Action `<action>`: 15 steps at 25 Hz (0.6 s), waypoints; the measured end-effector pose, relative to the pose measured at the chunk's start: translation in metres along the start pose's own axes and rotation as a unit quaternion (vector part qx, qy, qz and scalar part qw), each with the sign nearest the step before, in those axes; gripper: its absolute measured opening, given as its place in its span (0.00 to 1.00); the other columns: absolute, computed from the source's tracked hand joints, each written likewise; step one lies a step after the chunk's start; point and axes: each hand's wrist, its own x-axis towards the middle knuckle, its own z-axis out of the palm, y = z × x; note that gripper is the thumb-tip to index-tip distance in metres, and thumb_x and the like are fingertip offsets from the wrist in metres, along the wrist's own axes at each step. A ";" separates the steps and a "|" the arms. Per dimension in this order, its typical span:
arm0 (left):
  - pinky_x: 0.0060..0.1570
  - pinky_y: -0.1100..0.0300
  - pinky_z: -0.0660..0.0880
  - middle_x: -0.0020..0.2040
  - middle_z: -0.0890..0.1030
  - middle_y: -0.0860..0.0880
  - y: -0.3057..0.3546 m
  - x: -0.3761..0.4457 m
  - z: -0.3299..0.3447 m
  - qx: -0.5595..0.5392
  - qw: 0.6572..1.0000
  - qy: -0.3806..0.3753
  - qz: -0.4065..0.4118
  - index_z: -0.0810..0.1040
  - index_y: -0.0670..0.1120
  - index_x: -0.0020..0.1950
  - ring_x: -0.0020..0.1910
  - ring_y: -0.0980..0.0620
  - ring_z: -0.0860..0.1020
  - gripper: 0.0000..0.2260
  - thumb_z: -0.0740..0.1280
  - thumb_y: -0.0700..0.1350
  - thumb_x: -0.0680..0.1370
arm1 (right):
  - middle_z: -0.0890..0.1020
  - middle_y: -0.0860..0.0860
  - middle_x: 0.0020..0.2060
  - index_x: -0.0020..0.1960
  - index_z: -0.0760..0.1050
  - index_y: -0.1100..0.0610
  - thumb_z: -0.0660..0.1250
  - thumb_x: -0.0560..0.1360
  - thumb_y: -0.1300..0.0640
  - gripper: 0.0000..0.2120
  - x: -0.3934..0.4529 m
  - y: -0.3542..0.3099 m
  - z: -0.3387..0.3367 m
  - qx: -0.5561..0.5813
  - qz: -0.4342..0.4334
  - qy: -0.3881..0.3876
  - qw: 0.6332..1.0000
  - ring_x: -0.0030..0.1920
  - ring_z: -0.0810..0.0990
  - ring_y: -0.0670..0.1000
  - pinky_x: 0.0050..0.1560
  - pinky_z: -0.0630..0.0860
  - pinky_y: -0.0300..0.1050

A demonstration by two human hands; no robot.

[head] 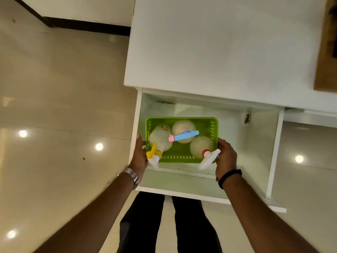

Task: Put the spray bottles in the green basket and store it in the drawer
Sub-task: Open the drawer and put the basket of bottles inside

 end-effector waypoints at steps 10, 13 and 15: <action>0.71 0.52 0.68 0.67 0.78 0.47 -0.047 0.065 -0.024 0.193 0.976 0.102 -0.021 0.77 0.45 0.67 0.65 0.47 0.75 0.26 0.64 0.62 0.77 | 0.82 0.56 0.53 0.60 0.80 0.63 0.59 0.82 0.52 0.19 0.051 0.098 0.011 -0.014 0.120 0.015 0.993 0.55 0.79 0.56 0.57 0.75 0.50; 0.71 0.53 0.66 0.70 0.74 0.48 -0.050 0.072 -0.025 0.207 0.973 0.096 -0.036 0.72 0.47 0.73 0.67 0.48 0.72 0.29 0.65 0.62 0.77 | 0.82 0.57 0.62 0.65 0.79 0.62 0.57 0.82 0.50 0.21 0.056 0.107 0.008 -0.006 0.137 0.015 0.990 0.63 0.79 0.57 0.67 0.74 0.53; 0.74 0.46 0.65 0.73 0.72 0.44 -0.051 0.073 -0.024 0.268 0.961 0.066 -0.029 0.66 0.47 0.76 0.71 0.43 0.70 0.34 0.69 0.60 0.74 | 0.81 0.58 0.65 0.66 0.78 0.61 0.56 0.83 0.49 0.21 0.059 0.110 0.007 -0.017 0.139 0.000 0.990 0.66 0.78 0.57 0.72 0.71 0.57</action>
